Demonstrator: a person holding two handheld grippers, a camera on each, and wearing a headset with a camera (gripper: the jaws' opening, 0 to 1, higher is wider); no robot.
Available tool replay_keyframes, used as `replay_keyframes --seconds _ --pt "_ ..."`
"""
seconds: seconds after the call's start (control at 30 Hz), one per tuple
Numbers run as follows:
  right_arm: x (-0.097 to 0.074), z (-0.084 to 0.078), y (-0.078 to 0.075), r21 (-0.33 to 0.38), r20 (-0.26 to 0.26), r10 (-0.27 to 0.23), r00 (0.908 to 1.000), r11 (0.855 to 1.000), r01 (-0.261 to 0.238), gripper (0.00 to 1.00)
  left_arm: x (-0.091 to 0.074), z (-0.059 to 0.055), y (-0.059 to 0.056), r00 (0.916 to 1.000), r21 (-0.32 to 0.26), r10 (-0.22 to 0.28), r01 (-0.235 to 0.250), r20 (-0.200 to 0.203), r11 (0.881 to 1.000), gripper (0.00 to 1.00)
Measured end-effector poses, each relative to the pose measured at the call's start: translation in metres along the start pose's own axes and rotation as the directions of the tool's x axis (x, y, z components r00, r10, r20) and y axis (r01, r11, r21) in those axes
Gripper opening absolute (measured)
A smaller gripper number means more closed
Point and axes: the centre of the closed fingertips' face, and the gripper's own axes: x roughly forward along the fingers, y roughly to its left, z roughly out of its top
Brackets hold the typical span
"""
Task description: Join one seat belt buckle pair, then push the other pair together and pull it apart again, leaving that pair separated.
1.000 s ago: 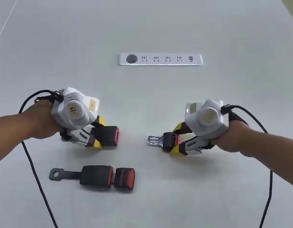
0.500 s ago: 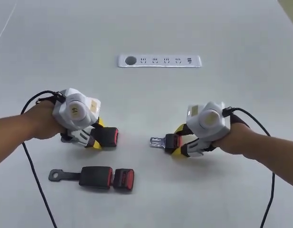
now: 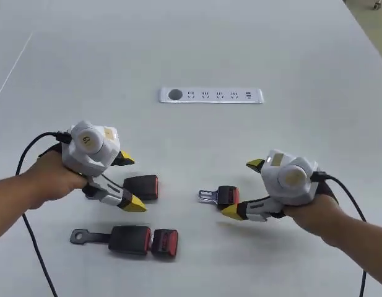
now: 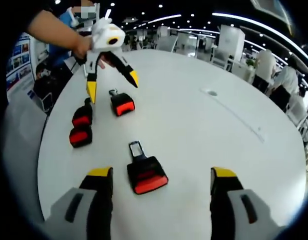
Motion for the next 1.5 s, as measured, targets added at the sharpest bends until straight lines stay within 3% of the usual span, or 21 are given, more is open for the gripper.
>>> replay_keyframes --seconds 0.03,0.2,0.3,0.4,0.47,0.53,0.63,0.77,0.83,0.97,1.1,1.2,1.3,1.4,1.5 --pt "-0.003 0.004 0.0 0.022 0.018 -0.022 0.9996 1.0 0.022 0.81 -0.003 0.003 0.001 0.9992 -0.022 0.024 -0.024 0.033 0.999 0.87" --pt "-0.012 0.011 -0.003 0.093 0.068 -0.104 0.9923 0.991 0.097 0.83 -0.018 0.009 0.002 0.9891 -0.116 0.106 -0.094 0.102 0.989 0.96" --pt "-0.018 0.015 -0.002 0.137 0.087 -0.147 0.9852 0.981 0.135 0.86 -0.031 0.015 0.0 0.9684 -0.145 0.159 -0.133 0.192 0.981 1.0" --pt "-0.026 0.019 0.002 0.147 0.105 -0.187 0.9767 0.974 0.171 0.85 -0.041 0.005 -0.004 0.9664 -0.205 0.191 -0.154 0.172 0.967 1.0" --pt "-0.03 0.02 0.006 0.176 0.114 -0.204 0.9723 0.967 0.182 0.86 -0.049 0.002 -0.008 0.9549 -0.234 0.221 -0.173 0.198 0.957 1.0" --pt "-0.034 0.02 0.011 0.184 0.113 -0.215 0.97 0.964 0.192 0.87 -0.056 -0.005 -0.012 0.9504 -0.286 0.241 -0.179 0.197 0.941 1.0" --pt "-0.04 0.022 0.016 0.213 0.129 -0.235 0.9634 0.955 0.205 0.89 -0.067 -0.012 -0.02 0.9397 -0.291 0.269 -0.202 0.211 0.935 1.0" --pt "-0.05 0.023 0.025 0.243 0.143 -0.264 0.9538 0.944 0.225 0.91 -0.083 -0.027 -0.02 0.915 -0.326 0.331 -0.248 0.23 0.912 1.0" --pt "-0.053 0.022 0.031 0.243 0.148 -0.269 0.9517 0.943 0.229 0.92 -0.092 -0.027 -0.024 0.8905 -0.359 0.361 -0.253 0.277 0.898 1.0" --pt "-0.058 0.019 0.04 0.255 0.153 -0.272 0.95 0.94 0.228 0.92 -0.101 -0.038 -0.04 0.886 -0.406 0.373 -0.244 0.276 0.881 1.0" --pt "-0.064 0.012 0.05 0.262 0.148 -0.275 0.9499 0.937 0.231 0.92 -0.108 -0.05 -0.051 0.8762 -0.438 0.399 -0.257 0.271 0.861 1.0" --pt "-0.071 0.008 0.056 0.274 0.154 -0.283 0.9467 0.933 0.234 0.93 -0.113 -0.057 -0.059 0.8669 -0.455 0.415 -0.263 0.276 0.851 1.0" --pt "-0.077 0.005 0.061 0.29 0.155 -0.289 0.9447 0.927 0.236 0.94 -0.115 -0.063 -0.069 0.8643 -0.469 0.422 -0.264 0.273 0.843 1.0" --pt "-0.085 0.003 0.067 0.29 0.164 -0.294 0.9418 0.927 0.239 0.94 -0.118 -0.067 -0.08 0.8516 -0.51 0.436 -0.248 0.291 0.824 1.0" --pt "-0.094 0.003 0.073 0.288 0.173 -0.3 0.9381 0.926 0.243 0.94 -0.119 -0.074 -0.089 0.851 -0.511 0.446 -0.262 0.278 0.819 1.0"
